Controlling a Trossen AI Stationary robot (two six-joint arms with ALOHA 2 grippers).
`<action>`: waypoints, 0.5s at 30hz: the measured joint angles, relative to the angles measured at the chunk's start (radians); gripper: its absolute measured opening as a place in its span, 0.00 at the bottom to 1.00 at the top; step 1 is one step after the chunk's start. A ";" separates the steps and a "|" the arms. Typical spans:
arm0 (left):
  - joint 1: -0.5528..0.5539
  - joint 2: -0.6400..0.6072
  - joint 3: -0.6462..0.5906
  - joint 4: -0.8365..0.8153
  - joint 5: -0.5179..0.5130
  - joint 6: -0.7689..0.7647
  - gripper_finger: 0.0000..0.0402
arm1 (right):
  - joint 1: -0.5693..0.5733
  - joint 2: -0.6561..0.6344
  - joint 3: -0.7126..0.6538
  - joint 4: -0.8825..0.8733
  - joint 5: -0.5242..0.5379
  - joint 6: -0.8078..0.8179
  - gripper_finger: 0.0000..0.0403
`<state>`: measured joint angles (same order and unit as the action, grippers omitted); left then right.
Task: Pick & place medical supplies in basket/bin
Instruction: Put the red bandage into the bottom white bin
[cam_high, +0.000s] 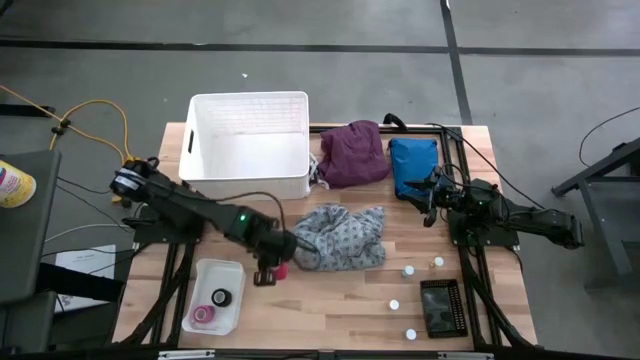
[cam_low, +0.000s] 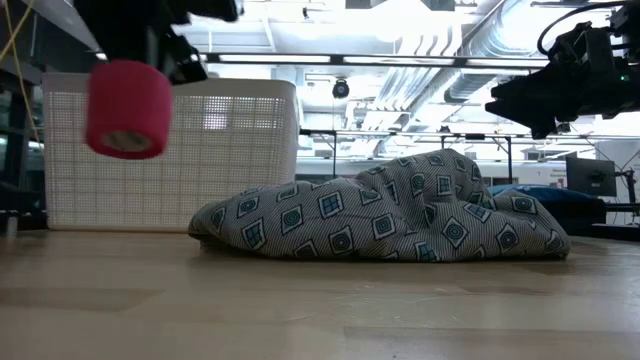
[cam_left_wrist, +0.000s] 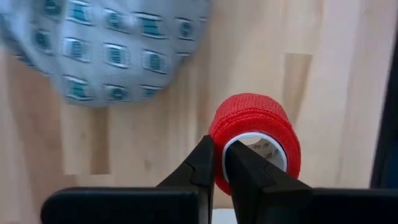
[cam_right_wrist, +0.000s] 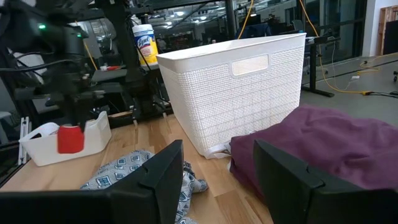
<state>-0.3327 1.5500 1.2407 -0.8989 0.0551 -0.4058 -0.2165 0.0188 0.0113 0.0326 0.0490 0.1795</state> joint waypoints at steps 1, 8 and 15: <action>0.012 -0.003 0.000 -0.008 0.000 0.011 0.06 | 0.000 0.000 0.000 0.000 0.000 0.000 0.45; 0.026 -0.015 0.000 -0.037 0.000 0.018 0.06 | 0.000 0.000 0.000 0.000 0.000 0.000 0.45; -0.064 -0.077 0.000 -0.085 -0.102 -0.020 0.06 | 0.000 0.000 0.000 0.000 0.000 0.000 0.45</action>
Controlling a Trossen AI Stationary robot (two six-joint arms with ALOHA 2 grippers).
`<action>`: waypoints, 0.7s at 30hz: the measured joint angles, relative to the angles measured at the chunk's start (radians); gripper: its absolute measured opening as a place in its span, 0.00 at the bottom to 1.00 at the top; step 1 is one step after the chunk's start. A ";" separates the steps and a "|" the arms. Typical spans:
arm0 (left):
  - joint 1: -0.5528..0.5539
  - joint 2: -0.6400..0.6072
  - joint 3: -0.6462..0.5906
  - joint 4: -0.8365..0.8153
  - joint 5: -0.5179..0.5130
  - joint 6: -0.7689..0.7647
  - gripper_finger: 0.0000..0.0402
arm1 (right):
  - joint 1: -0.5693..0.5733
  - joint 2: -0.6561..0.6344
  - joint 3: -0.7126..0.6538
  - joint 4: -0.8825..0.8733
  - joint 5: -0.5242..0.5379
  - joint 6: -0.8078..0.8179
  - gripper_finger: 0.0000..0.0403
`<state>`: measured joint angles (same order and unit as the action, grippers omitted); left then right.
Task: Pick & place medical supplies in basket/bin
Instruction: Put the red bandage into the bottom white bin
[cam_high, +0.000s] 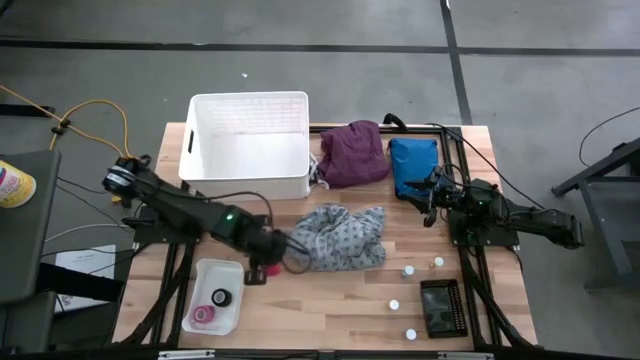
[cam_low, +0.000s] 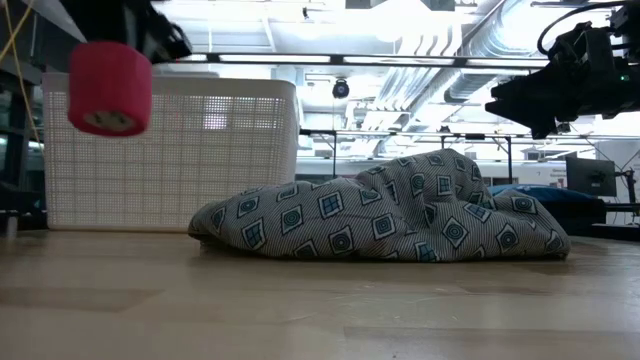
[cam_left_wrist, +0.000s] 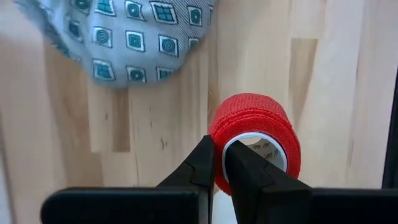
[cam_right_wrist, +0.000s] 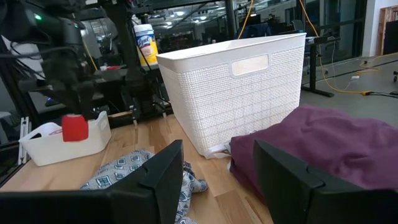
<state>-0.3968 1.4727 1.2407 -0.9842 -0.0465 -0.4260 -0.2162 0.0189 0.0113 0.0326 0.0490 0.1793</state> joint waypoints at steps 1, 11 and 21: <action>-0.018 -0.013 0.000 -0.013 -0.023 -0.016 0.06 | 0.000 0.000 0.000 0.000 0.000 0.000 0.45; -0.170 -0.172 -0.115 -0.085 -0.080 -0.230 0.06 | 0.000 0.000 0.000 0.000 0.000 0.000 0.45; -0.349 -0.345 -0.237 -0.142 -0.122 -0.426 0.06 | 0.000 0.000 0.000 0.000 0.000 0.000 0.45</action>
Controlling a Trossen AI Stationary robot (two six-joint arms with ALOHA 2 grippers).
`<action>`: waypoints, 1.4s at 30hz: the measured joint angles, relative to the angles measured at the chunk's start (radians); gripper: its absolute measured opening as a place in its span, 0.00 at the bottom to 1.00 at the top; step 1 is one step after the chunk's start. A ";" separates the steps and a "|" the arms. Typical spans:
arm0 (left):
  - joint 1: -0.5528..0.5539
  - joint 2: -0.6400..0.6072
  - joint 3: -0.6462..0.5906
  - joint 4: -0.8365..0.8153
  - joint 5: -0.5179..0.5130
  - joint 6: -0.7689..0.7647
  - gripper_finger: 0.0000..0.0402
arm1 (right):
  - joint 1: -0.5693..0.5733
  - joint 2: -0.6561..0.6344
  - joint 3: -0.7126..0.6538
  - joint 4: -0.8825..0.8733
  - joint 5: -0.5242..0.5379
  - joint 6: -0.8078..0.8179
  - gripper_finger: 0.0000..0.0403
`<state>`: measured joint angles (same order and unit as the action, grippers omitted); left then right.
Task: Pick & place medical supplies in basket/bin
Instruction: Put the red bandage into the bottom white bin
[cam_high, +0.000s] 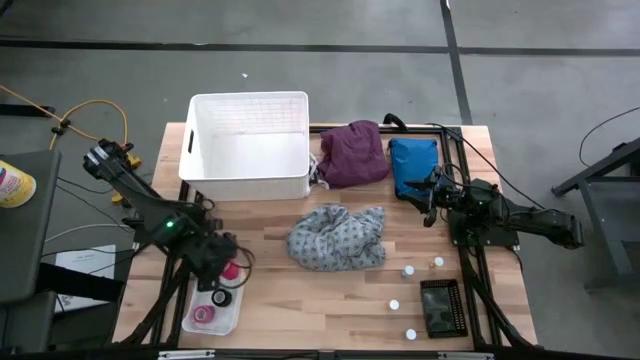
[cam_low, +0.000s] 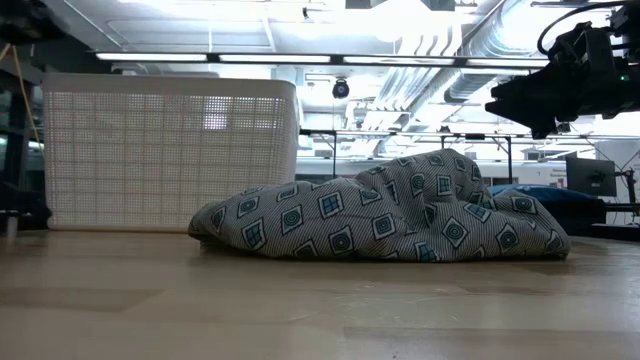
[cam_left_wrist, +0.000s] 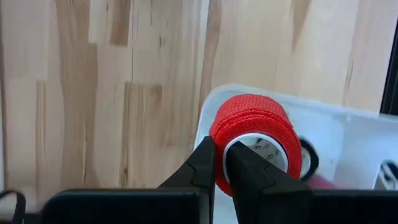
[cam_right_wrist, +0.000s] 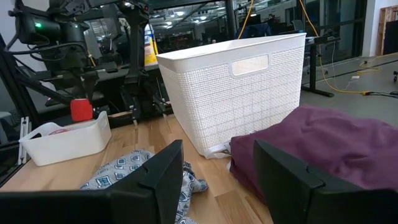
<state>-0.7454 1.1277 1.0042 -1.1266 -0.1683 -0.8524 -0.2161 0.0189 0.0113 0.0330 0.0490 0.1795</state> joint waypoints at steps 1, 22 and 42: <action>-0.023 -0.011 -0.005 -0.010 -0.009 -0.021 0.06 | 0.000 0.000 0.000 0.000 0.000 0.000 0.45; -0.328 -0.055 -0.011 -0.138 -0.117 -0.350 0.06 | 0.000 0.000 0.000 0.000 0.000 0.000 0.45; -0.328 -0.051 -0.098 -0.096 -0.105 -0.432 0.06 | 0.000 0.000 0.000 0.000 0.000 0.000 0.45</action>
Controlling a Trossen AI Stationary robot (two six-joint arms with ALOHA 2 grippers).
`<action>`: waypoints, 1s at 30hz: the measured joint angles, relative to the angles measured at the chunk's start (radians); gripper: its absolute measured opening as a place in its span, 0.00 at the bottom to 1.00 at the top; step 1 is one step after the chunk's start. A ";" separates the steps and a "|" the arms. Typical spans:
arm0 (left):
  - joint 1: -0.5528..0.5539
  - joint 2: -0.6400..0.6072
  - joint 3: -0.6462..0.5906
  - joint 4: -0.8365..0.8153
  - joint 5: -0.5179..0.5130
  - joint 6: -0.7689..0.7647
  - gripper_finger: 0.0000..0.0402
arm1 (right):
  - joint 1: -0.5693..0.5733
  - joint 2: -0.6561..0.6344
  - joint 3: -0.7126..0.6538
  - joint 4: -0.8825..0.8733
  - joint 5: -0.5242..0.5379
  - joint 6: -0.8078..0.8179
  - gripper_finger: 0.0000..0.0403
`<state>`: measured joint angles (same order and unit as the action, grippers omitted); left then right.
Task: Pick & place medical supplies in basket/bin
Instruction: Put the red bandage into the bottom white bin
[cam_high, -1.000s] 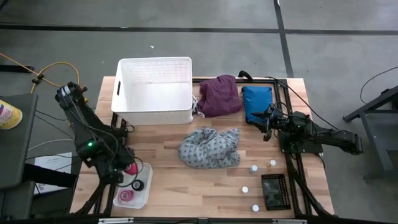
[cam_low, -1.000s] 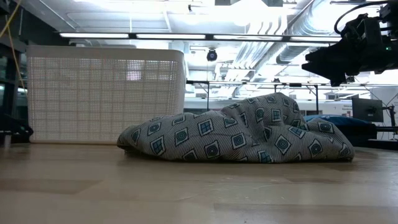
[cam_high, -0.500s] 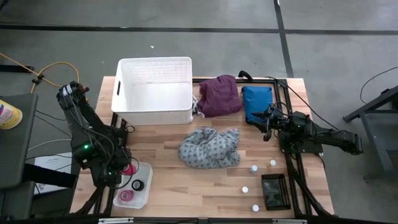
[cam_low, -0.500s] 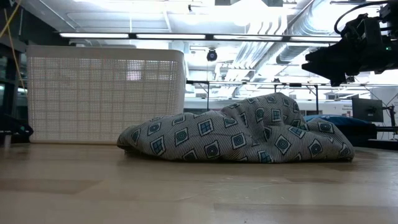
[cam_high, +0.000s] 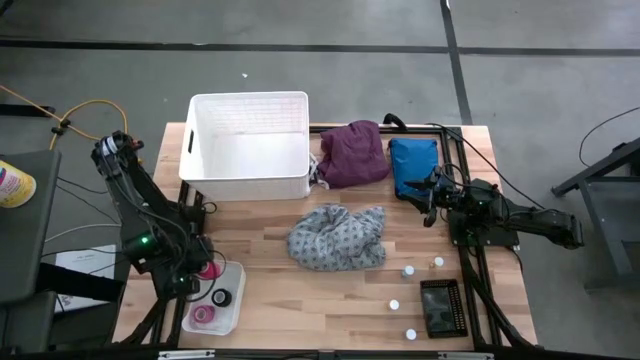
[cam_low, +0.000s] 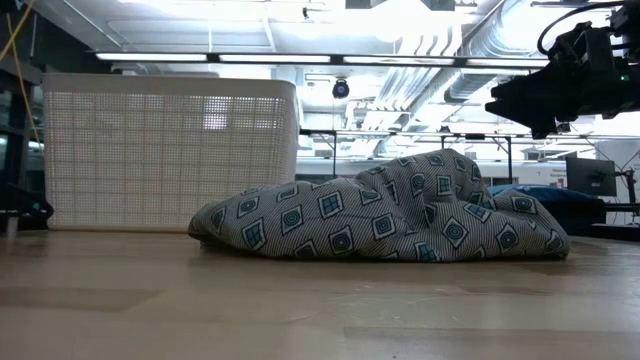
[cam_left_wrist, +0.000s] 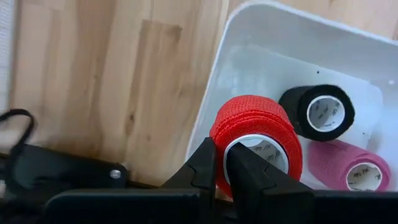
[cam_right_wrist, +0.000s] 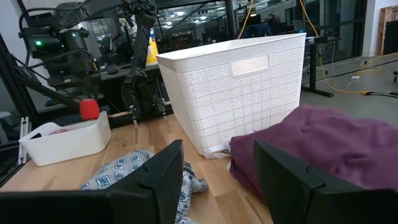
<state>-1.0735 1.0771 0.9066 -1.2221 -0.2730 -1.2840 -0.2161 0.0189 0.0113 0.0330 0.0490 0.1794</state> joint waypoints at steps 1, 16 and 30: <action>0.000 0.000 -0.014 0.016 0.009 -0.005 0.06 | 0.000 0.000 0.000 0.000 0.000 0.000 0.45; -0.001 0.000 -0.188 0.221 0.078 -0.081 0.06 | 0.000 0.000 0.000 0.000 0.000 0.000 0.45; -0.001 0.000 -0.217 0.262 0.083 -0.094 0.07 | 0.000 0.000 0.000 0.000 0.000 0.000 0.45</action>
<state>-1.0740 1.0771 0.6899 -0.9600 -0.1898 -1.3777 -0.2161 0.0189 0.0109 0.0330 0.0490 0.1793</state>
